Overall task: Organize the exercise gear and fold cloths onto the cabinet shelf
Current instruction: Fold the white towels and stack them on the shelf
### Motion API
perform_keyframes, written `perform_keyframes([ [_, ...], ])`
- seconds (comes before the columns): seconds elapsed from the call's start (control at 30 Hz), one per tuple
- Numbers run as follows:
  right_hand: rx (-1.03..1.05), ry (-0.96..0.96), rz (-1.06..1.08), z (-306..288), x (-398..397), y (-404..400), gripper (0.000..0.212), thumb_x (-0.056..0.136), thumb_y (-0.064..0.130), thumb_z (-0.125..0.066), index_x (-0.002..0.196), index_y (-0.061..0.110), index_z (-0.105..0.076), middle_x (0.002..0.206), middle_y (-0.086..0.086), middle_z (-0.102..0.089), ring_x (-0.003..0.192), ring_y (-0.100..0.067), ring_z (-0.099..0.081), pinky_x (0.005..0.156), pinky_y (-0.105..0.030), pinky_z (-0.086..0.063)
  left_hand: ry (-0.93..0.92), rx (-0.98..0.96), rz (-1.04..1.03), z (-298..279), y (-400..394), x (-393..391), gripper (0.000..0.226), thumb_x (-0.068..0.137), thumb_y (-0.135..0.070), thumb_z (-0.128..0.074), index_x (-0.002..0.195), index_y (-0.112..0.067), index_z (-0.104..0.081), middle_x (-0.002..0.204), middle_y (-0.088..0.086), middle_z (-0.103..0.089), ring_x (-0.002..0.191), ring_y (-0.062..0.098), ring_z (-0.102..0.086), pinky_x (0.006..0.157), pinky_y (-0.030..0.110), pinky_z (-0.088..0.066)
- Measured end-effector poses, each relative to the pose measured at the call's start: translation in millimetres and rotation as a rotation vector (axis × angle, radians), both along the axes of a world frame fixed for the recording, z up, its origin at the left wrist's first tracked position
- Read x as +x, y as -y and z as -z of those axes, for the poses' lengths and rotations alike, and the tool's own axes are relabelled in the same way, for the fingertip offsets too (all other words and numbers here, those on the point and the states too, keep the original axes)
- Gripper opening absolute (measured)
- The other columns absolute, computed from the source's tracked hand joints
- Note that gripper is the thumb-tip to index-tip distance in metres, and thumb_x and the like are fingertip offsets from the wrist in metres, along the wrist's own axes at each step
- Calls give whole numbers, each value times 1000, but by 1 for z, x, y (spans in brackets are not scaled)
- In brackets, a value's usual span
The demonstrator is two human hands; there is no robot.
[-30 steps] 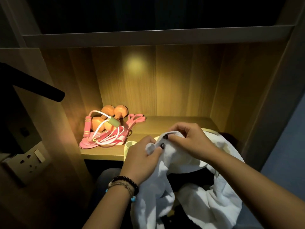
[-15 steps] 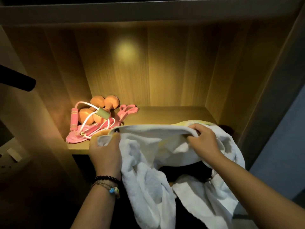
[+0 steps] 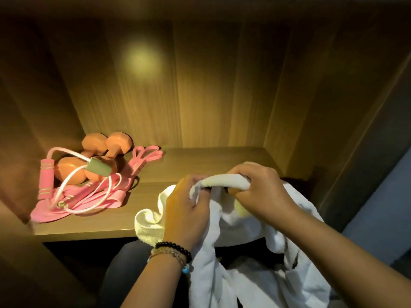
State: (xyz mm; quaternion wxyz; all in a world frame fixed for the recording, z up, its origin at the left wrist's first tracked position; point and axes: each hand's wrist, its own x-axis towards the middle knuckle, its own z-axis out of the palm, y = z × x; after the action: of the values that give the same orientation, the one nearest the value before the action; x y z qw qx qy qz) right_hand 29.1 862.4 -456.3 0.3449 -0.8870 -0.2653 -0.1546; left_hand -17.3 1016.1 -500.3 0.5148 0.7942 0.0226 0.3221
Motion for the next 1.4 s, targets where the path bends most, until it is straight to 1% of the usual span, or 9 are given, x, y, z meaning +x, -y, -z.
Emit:
perform_keyframes([
  [0.13,-103,-111,52,14,8,-1,12,74,31,-72,82,30,-62,76,11,-61,71,-8,-56,56,-26,-44,-26,-248,-96,8,-4,20,22,87,-12,-56,75,-30,-56,66,-13,-61,58,0,-52,52,11,-40],
  [0.27,-106,-124,242,33,10,4,40,65,56,-67,63,18,-54,58,4,-54,59,-11,-51,50,-32,-40,-82,-401,-234,5,-17,36,23,86,-3,-56,66,-11,-46,56,-11,-39,52,8,-35,46,16,-33],
  [0.43,-220,-148,307,54,7,31,40,77,37,-66,55,22,-37,51,4,-41,52,-14,-42,45,-26,-25,-249,-613,-352,15,-53,46,15,91,-3,-54,98,10,-55,67,0,-37,75,19,-40,55,25,-35],
  [0.5,-203,-166,310,57,7,41,38,82,32,-65,56,24,-39,53,6,-43,53,-16,-44,47,-28,-30,-226,-586,-373,11,-48,39,10,87,-2,-57,94,1,-49,69,-2,-40,69,19,-42,48,18,-36],
  [0.6,-60,-156,293,52,8,46,15,86,25,-65,73,22,-60,66,12,-57,66,-16,-54,58,-31,-40,-27,-315,-387,4,-28,20,33,83,-1,-60,114,-13,-54,100,-12,-58,87,-4,-56,68,-3,-36],
  [0.7,3,-97,179,40,4,40,6,85,16,-66,86,21,-70,82,14,-67,75,-8,-57,67,-29,-44,100,108,-270,6,-13,9,50,81,2,-58,127,-16,-53,119,-8,-57,106,5,-53,86,5,-36],
  [0.83,-22,-38,47,21,-8,28,14,85,7,-63,81,19,-69,77,15,-59,73,-6,-52,67,-29,-42,94,315,87,8,2,5,56,81,-4,-65,134,-18,-53,120,-5,-64,96,10,-60,80,1,-39],
  [1.03,-367,14,-4,-5,-25,30,9,85,17,-57,87,22,-65,85,7,-56,80,-19,-54,66,-37,-47,11,313,255,16,8,11,16,85,-22,-60,92,-36,-56,88,-19,-64,81,0,-60,69,18,-47],
  [1.4,-335,-64,546,43,-36,69,10,80,29,-61,78,21,-54,71,6,-52,59,-12,-50,48,-24,-42,-28,-78,-227,7,-10,30,24,86,-4,-62,74,-23,-52,63,-11,-53,57,-9,-50,53,6,-37],
])
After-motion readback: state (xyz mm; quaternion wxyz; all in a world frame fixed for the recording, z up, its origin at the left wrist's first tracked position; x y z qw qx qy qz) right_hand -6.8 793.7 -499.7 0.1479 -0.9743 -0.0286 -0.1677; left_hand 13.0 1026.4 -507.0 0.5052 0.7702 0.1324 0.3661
